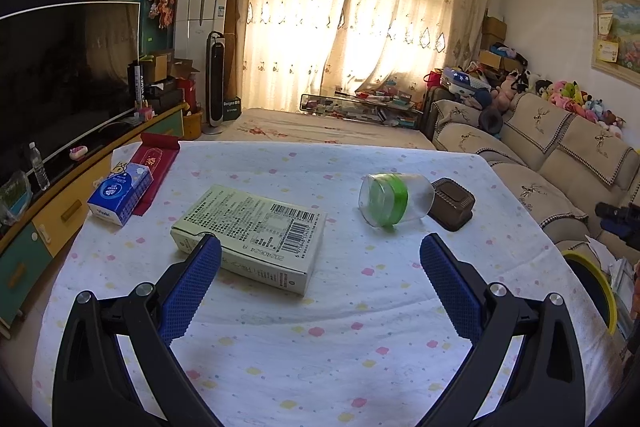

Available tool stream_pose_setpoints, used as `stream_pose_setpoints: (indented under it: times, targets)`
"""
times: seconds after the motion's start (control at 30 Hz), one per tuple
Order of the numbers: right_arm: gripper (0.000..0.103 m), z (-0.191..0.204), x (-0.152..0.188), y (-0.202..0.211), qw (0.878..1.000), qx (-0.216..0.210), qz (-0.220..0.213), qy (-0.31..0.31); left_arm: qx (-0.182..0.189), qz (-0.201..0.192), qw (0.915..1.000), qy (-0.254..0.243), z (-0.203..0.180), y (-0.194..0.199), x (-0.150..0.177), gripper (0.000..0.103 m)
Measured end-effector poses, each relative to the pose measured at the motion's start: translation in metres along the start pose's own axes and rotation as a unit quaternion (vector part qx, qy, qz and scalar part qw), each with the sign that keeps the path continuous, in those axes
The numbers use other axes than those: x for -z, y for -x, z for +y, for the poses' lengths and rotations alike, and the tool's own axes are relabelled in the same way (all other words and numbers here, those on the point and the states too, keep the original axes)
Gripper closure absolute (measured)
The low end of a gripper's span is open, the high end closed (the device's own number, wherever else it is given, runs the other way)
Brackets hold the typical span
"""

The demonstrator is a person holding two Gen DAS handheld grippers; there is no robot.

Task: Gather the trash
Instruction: 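Carry the white tissue with the right gripper into the bin and release, then reach the left gripper to the clear green-lidded jar and grasp it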

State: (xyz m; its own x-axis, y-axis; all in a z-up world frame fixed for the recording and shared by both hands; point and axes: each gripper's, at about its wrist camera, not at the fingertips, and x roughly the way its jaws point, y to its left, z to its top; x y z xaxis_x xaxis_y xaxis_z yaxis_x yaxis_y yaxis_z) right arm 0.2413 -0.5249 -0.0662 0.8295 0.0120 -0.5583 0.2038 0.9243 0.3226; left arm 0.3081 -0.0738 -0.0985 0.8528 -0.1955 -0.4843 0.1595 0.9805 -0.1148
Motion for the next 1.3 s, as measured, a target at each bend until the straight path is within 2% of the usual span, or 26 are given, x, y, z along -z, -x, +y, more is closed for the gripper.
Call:
stream_pose_setpoints:
  times: [0.1, 0.17, 0.2, 0.23, 0.33, 0.43, 0.53, 0.67, 0.83, 1.0, 1.3]
  targets:
    - [0.042, 0.041, -0.004, -0.014, 0.999, -0.045, -0.018, 0.005, -0.014, 0.005, 0.9999, 0.007, 0.000, -0.002, -0.001, 0.005]
    - [0.041, 0.064, -0.003, -0.018, 0.998, -0.033, -0.034, 0.041, -0.011, 0.023, 0.9996, 0.011, -0.005, -0.007, -0.003, 0.005]
    - [0.037, 0.070, -0.001, -0.016, 0.997, -0.025, -0.042, 0.059, -0.007, 0.034, 0.9994, 0.009, -0.010, -0.011, -0.004, 0.005]
    - [0.029, 0.073, 0.002, -0.012, 0.996, -0.018, -0.054, 0.070, -0.006, 0.040, 0.9992, 0.006, -0.016, -0.015, -0.005, 0.005]
    - [0.026, 0.068, 0.011, -0.004, 0.992, 0.015, -0.086, 0.092, -0.018, 0.050, 0.9985, -0.016, -0.044, -0.033, -0.011, 0.005]
    - [0.026, 0.048, 0.005, -0.005, 0.996, 0.004, -0.077, 0.051, -0.033, 0.050, 0.9975, -0.038, -0.078, -0.053, -0.020, 0.005]
    - [0.025, 0.043, 0.004, -0.005, 0.997, -0.008, -0.077, 0.023, -0.080, 0.044, 0.9947, -0.047, -0.104, -0.074, -0.031, 0.005]
    - [0.025, 0.036, 0.003, -0.005, 0.997, -0.020, -0.068, 0.006, -0.115, 0.055, 0.9905, -0.050, -0.121, -0.106, -0.040, 0.005]
    - [0.025, 0.036, 0.003, -0.007, 0.998, -0.035, -0.056, -0.004, -0.142, 0.071, 0.9860, -0.051, -0.130, -0.133, -0.043, 0.005]
    - [0.024, 0.038, 0.005, -0.006, 0.997, -0.048, -0.052, -0.005, -0.144, 0.096, 0.9847, -0.017, -0.121, -0.154, -0.048, 0.005]
    - [0.021, 0.036, 0.004, -0.007, 0.997, -0.054, -0.044, -0.014, -0.141, 0.139, 0.9802, -0.006, -0.111, -0.181, -0.049, 0.006]
